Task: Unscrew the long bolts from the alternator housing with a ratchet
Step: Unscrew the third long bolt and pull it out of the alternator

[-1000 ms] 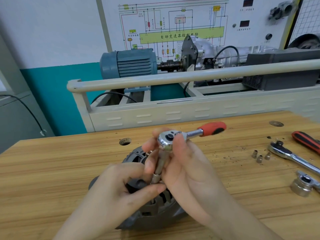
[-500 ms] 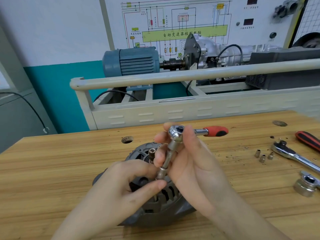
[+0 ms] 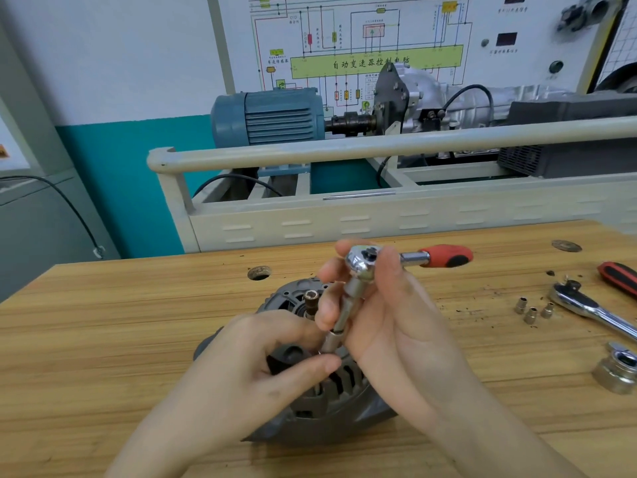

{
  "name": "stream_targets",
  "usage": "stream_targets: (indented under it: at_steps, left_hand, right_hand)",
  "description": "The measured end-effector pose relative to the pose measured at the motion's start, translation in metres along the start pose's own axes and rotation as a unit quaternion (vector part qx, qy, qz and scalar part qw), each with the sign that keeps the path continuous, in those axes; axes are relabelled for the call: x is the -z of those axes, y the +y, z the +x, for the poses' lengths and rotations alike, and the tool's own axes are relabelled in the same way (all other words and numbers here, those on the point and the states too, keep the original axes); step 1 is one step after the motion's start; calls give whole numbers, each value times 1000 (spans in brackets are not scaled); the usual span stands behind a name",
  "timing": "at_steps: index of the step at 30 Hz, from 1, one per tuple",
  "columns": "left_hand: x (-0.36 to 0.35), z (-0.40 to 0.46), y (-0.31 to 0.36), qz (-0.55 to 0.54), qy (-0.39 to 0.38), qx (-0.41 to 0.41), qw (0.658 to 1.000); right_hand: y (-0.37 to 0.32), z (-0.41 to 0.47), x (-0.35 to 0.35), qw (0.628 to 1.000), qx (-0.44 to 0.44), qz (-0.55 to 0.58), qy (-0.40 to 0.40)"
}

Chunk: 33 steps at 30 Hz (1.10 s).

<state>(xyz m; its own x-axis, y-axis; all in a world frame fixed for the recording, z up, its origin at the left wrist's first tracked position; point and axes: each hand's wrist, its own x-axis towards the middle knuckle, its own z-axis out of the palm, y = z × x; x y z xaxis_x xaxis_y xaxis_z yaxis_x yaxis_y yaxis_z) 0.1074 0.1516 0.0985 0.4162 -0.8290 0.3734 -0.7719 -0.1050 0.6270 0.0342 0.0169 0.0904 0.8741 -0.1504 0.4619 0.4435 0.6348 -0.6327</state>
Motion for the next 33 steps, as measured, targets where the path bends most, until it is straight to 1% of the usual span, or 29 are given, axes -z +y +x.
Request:
stream_targets:
  at_steps: [3,7,9,12,13,17,21,23,25,27,30,33]
  left_hand:
    - [-4,1,3,1,37,1,999]
    - [-10,2,4,20,75,15,997]
    - [-7,2,4,11,57,15,998]
    - [0,2,3,-12,-7,4,1000]
    - [1,1,2,-19,-16,5,1000]
    - [2,0,1,-23,-4,12,1000]
    - [-3,1,5,-6,44,21,999]
    - [-4,2,7,0,49,26,998]
    - [-1,2,6,4,39,30,999]
    - [2,2,5,4,7,31,999]
    - [3,0,2,71,-36,19,997]
    - [1,0,0,105,-31,3,994]
  right_hand:
    - [-1,0,-2,1000,6,-14,0]
    - [-3,-2,-5,999,38,-36,3]
    - [-3,-3,-5,999,33,-36,-1]
    - [-1,-2,-4,1000,11,-25,-8]
    - [0,-1,-4,1000,4,-23,-7]
    - [0,0,-5,999,-1,-38,-6]
    - [-1,-2,-9,998,29,-55,3]
    - [-1,-3,-10,997,40,-68,7]
    - [0,-3,-10,997,30,-66,0]
    - [2,-2,-9,998,15,-62,0]
    - [5,0,-6,999,-3,-30,10]
    - [5,1,-4,1000,0,-21,16]
